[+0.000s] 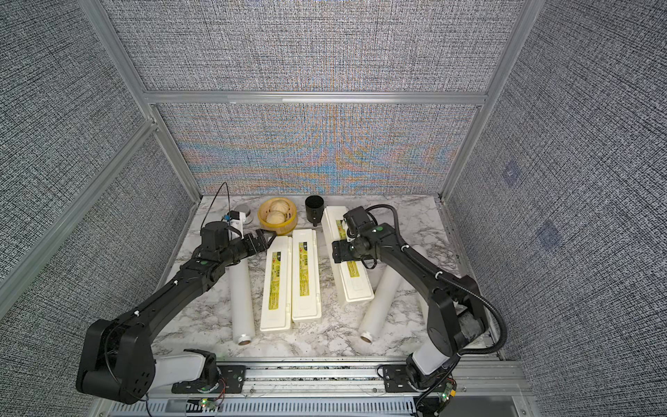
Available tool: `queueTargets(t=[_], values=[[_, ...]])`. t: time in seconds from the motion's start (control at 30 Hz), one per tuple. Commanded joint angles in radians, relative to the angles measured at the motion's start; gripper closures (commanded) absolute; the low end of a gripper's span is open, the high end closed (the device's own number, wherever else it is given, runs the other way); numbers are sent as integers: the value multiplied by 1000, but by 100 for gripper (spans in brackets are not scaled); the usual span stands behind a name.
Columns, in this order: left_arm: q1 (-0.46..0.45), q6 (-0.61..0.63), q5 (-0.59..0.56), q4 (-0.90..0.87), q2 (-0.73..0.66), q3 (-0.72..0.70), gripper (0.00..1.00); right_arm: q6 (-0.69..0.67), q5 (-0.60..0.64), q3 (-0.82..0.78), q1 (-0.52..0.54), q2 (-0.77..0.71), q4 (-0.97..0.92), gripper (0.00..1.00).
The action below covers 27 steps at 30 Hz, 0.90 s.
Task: Put plastic wrap rolls into dispensers
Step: Pick up the plastic wrap cutting box from the center of the board, then open the lid of the plastic wrap cutting box.
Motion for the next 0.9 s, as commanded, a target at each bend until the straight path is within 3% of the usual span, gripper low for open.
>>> queueTargets(t=[0.0,0.13,0.4,0.5,0.87], values=[[-9,-115,226,231,44,26,0,-7,-228,-32,-32,-71,64,11],[-42,-237,364,429,133,68,0,21,-441,-91,-82,-173,154,11],[-122,-508,482,812,295,132,0,133,-755,-186,-122,-285,387,11],[-130,-573,452,904,315,138,0,161,-800,-203,-122,-287,435,11],[-168,-596,446,912,337,194,0,236,-894,-219,-107,-244,533,11]])
